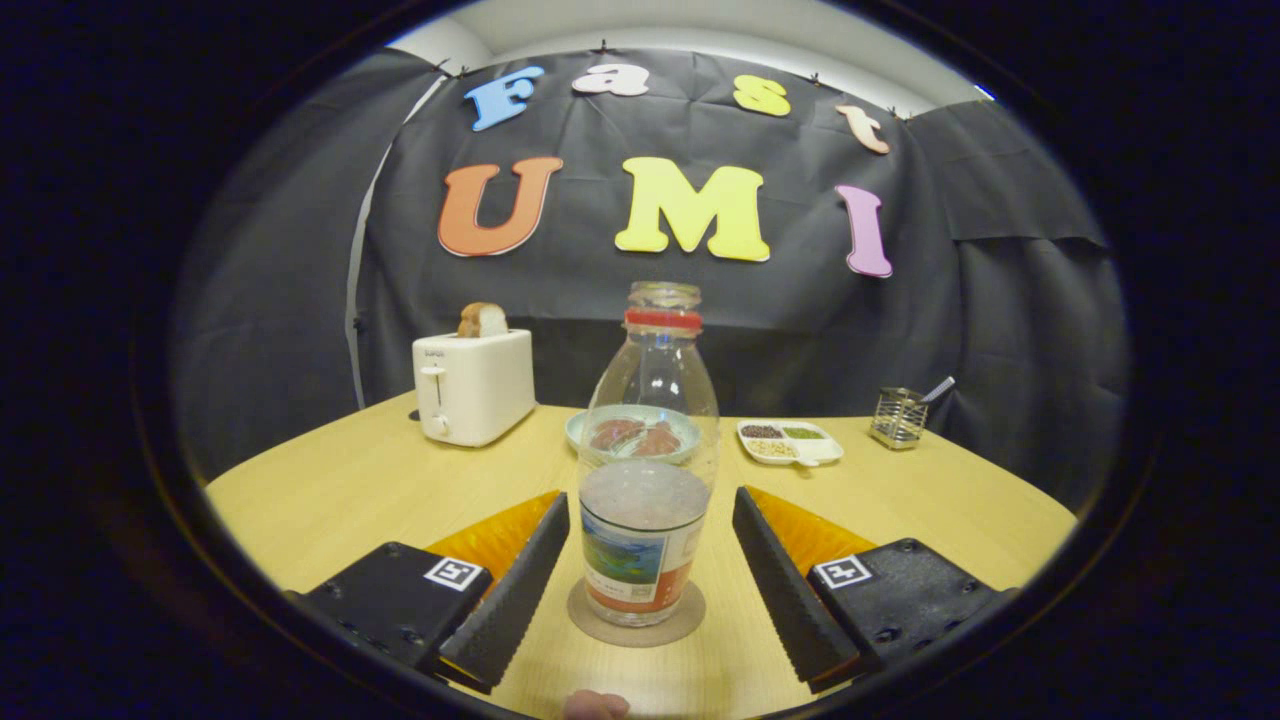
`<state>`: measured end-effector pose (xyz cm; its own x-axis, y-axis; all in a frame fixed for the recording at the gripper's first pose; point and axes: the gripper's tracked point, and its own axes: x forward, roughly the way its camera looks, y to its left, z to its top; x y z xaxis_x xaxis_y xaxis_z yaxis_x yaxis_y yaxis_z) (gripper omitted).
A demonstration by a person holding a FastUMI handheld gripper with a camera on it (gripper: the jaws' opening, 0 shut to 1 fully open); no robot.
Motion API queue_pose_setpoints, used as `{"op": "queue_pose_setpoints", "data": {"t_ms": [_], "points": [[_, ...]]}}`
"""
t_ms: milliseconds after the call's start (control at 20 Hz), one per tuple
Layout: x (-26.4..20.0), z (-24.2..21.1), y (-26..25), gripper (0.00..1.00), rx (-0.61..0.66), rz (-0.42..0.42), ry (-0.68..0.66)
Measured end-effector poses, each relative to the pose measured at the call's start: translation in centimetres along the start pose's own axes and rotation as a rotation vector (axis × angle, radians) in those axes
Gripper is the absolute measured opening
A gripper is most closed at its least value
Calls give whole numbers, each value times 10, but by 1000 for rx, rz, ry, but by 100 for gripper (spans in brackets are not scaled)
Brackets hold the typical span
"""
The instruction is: Take the bottle from table, then pour the juice into the cup, finally place the bottle on the coaster
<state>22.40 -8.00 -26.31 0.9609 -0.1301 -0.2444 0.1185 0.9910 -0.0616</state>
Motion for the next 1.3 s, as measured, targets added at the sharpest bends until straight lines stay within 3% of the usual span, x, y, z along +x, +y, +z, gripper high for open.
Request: {"op": "queue_pose_setpoints", "data": {"t_ms": [300, 600, 1000, 1300], "points": [[-75, 57, -6, 100, 13, -10, -75], [-187, 124, -8, 100, 40, 44, -152], [-312, 141, 6, 100, 187, 152, -235], [-344, 131, -18, 100, 127, 84, -224]]}}
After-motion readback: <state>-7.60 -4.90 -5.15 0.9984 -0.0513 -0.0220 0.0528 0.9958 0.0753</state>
